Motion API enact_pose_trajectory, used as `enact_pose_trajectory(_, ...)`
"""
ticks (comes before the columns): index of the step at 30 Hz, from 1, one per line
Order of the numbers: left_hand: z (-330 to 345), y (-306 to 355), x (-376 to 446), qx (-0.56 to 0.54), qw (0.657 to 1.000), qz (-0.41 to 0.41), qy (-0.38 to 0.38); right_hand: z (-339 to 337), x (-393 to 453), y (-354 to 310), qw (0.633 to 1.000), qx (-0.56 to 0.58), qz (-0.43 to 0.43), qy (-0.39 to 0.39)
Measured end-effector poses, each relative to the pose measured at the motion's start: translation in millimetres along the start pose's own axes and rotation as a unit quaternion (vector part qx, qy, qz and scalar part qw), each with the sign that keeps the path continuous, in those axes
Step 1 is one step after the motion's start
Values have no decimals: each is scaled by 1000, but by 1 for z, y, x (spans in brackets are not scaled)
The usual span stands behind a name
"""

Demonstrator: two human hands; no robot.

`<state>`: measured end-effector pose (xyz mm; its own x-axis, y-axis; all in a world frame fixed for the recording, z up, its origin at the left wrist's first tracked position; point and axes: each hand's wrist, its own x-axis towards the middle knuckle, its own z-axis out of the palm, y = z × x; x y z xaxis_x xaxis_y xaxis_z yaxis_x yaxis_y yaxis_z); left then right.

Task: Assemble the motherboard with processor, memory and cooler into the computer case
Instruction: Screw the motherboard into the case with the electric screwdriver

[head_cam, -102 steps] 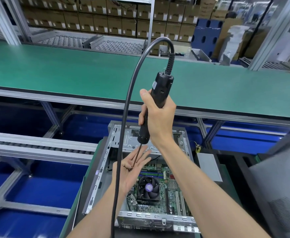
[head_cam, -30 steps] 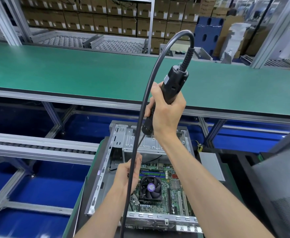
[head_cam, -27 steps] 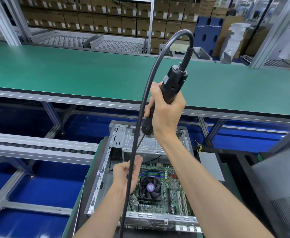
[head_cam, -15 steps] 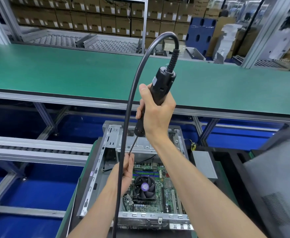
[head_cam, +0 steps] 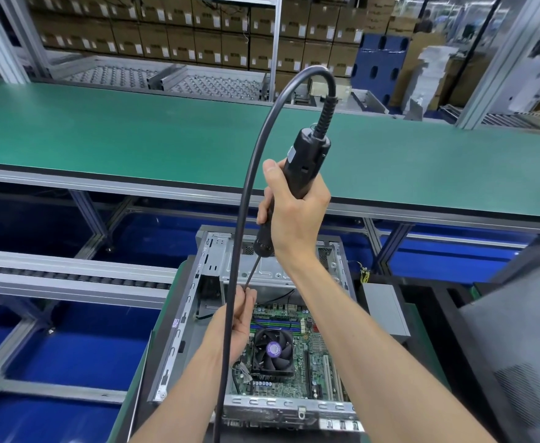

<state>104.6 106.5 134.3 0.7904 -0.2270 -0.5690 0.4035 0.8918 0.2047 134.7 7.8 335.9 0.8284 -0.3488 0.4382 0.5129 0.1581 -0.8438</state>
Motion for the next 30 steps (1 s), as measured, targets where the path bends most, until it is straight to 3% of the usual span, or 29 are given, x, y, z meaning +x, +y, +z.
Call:
enact_pose_trajectory(18, 6, 0, -10, -42, 999, -6, -27, 6, 2, -1, 999, 37, -6, -11)
enact_pose_trajectory(24, 3, 4, -4, -79, 996, -26, -39, 6, 8, 1, 993, 63, 16, -96)
enact_pose_trajectory(30, 5, 4, -6, -67, 997, -13, -40, 9, 11, -3, 998, 35, 15, -40)
